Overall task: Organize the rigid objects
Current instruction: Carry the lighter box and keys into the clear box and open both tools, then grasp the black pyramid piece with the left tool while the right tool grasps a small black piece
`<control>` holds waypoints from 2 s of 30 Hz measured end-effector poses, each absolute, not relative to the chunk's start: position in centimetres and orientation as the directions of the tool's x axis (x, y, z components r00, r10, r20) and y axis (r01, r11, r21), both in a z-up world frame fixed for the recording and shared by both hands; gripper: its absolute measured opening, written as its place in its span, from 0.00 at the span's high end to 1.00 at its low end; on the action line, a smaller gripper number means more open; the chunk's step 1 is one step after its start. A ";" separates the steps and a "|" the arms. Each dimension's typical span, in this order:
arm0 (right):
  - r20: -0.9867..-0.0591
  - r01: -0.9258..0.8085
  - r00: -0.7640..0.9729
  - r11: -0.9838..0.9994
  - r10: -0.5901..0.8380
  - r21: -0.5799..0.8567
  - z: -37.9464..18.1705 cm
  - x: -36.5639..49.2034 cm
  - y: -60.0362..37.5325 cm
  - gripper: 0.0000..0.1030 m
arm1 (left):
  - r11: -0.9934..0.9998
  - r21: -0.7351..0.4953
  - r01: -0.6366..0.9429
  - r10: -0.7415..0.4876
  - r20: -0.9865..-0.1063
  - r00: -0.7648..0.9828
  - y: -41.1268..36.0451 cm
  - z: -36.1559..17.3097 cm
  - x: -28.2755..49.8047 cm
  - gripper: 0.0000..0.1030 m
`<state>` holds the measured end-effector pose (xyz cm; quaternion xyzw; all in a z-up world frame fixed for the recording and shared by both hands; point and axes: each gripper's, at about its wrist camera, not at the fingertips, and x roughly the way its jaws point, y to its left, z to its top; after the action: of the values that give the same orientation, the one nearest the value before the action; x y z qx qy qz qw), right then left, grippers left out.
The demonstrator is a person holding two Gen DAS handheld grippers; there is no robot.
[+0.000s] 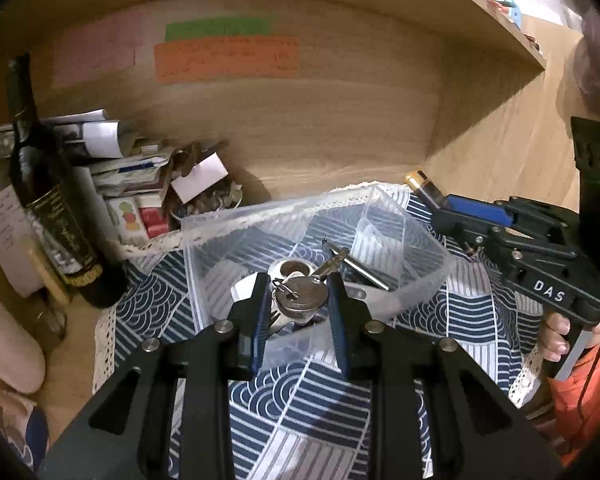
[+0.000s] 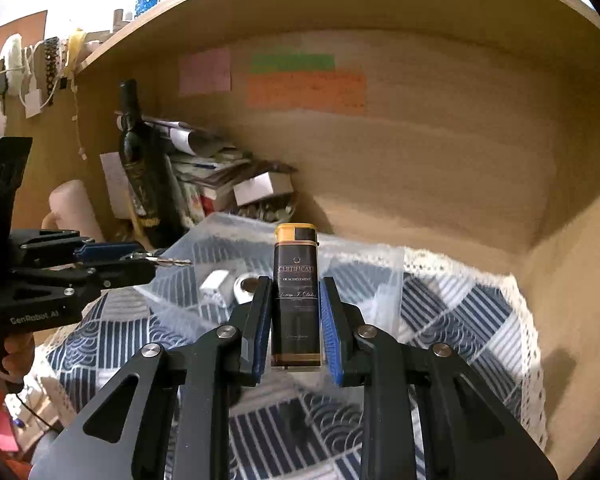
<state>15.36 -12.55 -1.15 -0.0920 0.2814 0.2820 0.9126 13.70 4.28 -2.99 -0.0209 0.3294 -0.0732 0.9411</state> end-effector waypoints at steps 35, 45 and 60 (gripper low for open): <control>-0.768 -0.582 0.524 0.813 0.367 -0.009 -8.1 22.7 -8.6 0.76 | 0.977 -0.117 0.177 -0.206 -0.734 0.647 3.8 -7.9 20.0 0.73; -0.672 -0.579 0.614 0.815 0.415 -0.025 -3.5 18.5 -11.0 0.70 | 0.988 -0.098 0.122 -0.156 -0.667 0.729 4.4 -4.6 16.4 0.56; -0.756 -0.555 0.533 0.831 0.381 0.027 -7.6 14.1 -14.7 0.67 | 0.989 -0.086 0.123 -0.148 -0.695 0.703 2.7 -8.1 10.8 0.34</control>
<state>14.12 -14.70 -7.62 -0.1089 0.4012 0.2693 0.8687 10.77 2.74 -8.13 -0.0167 0.3780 -0.0734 0.9227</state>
